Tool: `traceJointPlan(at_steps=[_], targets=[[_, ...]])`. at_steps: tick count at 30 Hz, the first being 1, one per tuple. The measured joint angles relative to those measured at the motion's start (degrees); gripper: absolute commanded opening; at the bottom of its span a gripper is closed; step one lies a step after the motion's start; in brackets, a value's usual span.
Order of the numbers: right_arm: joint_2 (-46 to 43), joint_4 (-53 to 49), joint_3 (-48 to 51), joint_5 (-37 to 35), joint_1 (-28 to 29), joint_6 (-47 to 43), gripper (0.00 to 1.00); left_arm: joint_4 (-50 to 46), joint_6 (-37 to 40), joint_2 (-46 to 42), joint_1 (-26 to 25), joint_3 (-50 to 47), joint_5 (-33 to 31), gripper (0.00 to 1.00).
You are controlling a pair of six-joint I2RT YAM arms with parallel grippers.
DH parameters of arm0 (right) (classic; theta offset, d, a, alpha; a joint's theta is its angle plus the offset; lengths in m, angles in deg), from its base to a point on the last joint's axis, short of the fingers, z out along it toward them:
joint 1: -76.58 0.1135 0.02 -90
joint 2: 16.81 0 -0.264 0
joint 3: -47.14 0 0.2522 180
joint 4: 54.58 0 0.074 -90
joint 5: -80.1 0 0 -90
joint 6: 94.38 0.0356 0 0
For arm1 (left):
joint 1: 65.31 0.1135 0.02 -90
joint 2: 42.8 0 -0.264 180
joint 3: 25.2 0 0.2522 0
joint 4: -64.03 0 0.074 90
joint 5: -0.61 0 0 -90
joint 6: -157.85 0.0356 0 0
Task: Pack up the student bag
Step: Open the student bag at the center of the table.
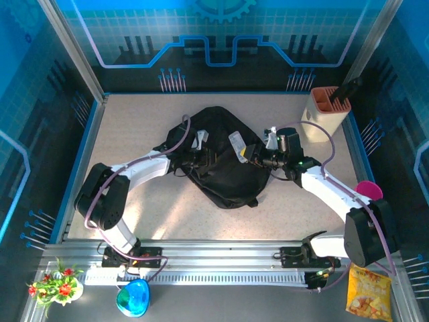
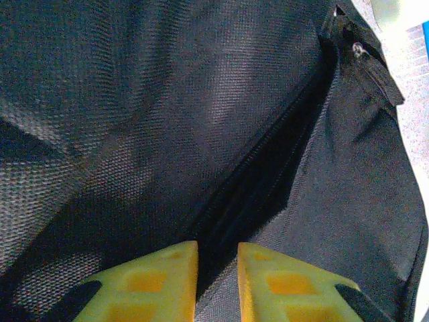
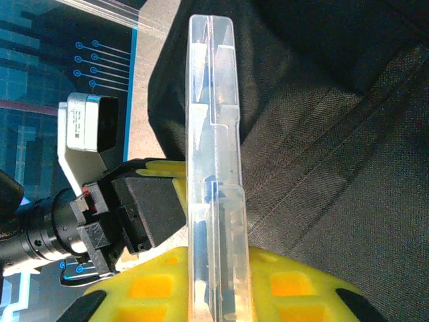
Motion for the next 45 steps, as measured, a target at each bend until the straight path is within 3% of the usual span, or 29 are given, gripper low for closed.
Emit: traceJointPlan(at_steps=[5,18,27,35,45], targets=[[1.7,-4.9,-3.7,-0.3,1.1,-0.8,0.16,-0.1,2.0,0.0,-2.1,0.0,0.1,0.13],[6.0,-11.9,-7.3,-2.7,4.9,-0.7,0.15,-0.2,4.0,0.0,-5.9,0.0,-0.4,0.14],[5.4,-12.4,-1.6,-4.0,4.9,0.3,0.14,-0.9,5.3,0.0,-6.1,0.0,-1.1,0.25],[4.1,-8.4,3.0,-4.1,4.9,2.1,0.14,-6.5,7.7,0.4,-6.2,5.3,-7.2,0.41],[3.6,-6.6,4.2,-3.9,4.8,3.5,0.14,-16.3,12.7,8.1,-8.5,16.9,-16.4,0.43]])
